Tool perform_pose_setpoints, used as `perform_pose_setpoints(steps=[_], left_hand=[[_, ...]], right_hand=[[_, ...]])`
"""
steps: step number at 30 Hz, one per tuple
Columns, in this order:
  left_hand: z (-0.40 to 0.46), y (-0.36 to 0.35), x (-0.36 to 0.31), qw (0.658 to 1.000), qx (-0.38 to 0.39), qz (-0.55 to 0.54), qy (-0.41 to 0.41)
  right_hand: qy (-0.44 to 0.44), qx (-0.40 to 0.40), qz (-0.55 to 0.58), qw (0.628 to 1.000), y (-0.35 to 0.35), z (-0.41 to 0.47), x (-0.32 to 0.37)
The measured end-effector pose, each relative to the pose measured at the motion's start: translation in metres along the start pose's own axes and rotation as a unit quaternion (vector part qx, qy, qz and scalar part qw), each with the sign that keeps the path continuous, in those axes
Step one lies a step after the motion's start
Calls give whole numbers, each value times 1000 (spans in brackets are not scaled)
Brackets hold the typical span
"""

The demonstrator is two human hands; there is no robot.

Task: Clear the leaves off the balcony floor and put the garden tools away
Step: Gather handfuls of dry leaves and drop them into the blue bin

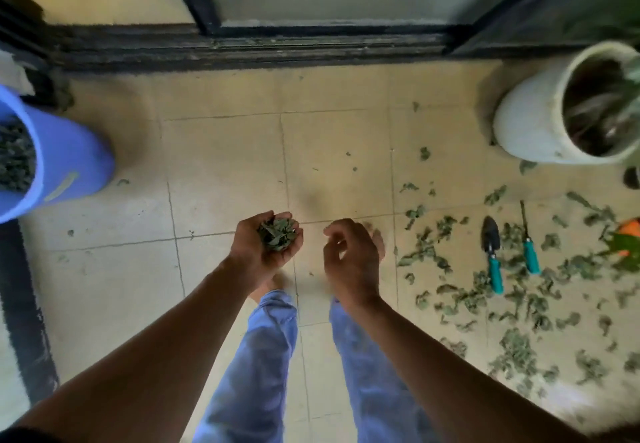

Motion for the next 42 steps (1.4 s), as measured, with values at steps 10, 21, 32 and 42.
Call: perform_pose_setpoints(steps=[10, 21, 32, 42], left_hand=[[46, 1, 106, 990, -49, 132, -8], [181, 42, 160, 981, -52, 188, -2], [191, 63, 158, 976, -59, 211, -15], [182, 66, 159, 971, -60, 230, -22]], right_hand=[[-269, 38, -112, 956, 15, -27, -217], [12, 55, -183, 982, -77, 68, -291], [118, 116, -180, 970, -121, 23, -269], [-21, 76, -127, 989, -108, 23, -274]])
Point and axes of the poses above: each hand's wrist, its own z-axis towards the middle knuckle, its own y-axis out of the back of the hand, x = y × z, the point moved 4 cm from there along z, towards the middle knuckle, and after that the axes turned 2 degrees about -x, right-handed, at the moved point
